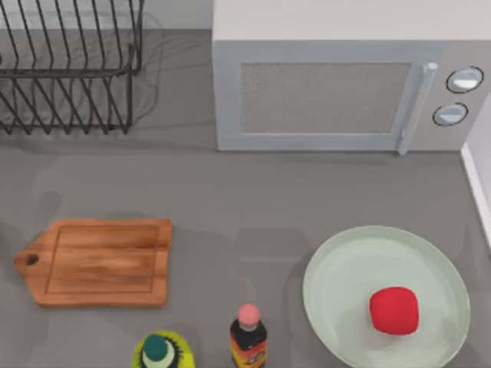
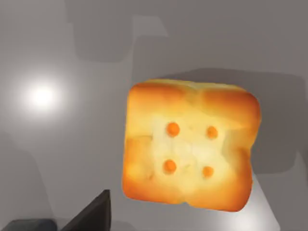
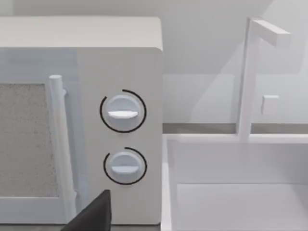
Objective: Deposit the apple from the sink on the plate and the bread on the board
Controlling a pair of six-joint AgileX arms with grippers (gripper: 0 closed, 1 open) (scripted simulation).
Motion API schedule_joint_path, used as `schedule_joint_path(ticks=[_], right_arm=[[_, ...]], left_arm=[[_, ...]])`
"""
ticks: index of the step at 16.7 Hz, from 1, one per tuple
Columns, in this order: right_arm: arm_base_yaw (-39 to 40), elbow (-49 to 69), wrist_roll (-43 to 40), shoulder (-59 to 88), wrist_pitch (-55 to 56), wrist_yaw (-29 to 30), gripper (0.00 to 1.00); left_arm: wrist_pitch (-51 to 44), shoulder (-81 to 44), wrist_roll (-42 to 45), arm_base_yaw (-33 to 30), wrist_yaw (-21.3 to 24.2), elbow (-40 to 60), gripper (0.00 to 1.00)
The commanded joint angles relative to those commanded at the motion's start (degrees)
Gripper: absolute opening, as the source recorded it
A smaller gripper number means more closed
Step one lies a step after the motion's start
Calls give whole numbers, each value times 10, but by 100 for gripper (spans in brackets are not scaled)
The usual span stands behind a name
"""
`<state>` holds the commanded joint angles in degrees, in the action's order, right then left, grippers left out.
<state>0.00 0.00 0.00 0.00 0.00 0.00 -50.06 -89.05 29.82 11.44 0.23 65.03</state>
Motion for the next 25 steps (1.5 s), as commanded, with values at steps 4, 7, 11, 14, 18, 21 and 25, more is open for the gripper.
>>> schedule_joint_path(ticks=[4,7,11,14,18,21,25], right_arm=[[0,0,0,0,0,0,100],[0,0,0,0,0,0,100],[0,0,0,0,0,0,100],[0,0,0,0,0,0,100],[0,0,0,0,0,0,100],[0,0,0,0,0,0,100],[0,0,0,0,0,0,100]], left_arm=[[-66,-117,39,16,-1,84,100],[-97,-172,57,23,-2,125,100],[-108,-192,64,26,-2,141,100],[-108,-192,64,26,-2,141,100],[-84,-201,63,25,-2,122,100],[-16,-225,64,26,-2,87,100],[40,-251,66,27,-2,52,100]])
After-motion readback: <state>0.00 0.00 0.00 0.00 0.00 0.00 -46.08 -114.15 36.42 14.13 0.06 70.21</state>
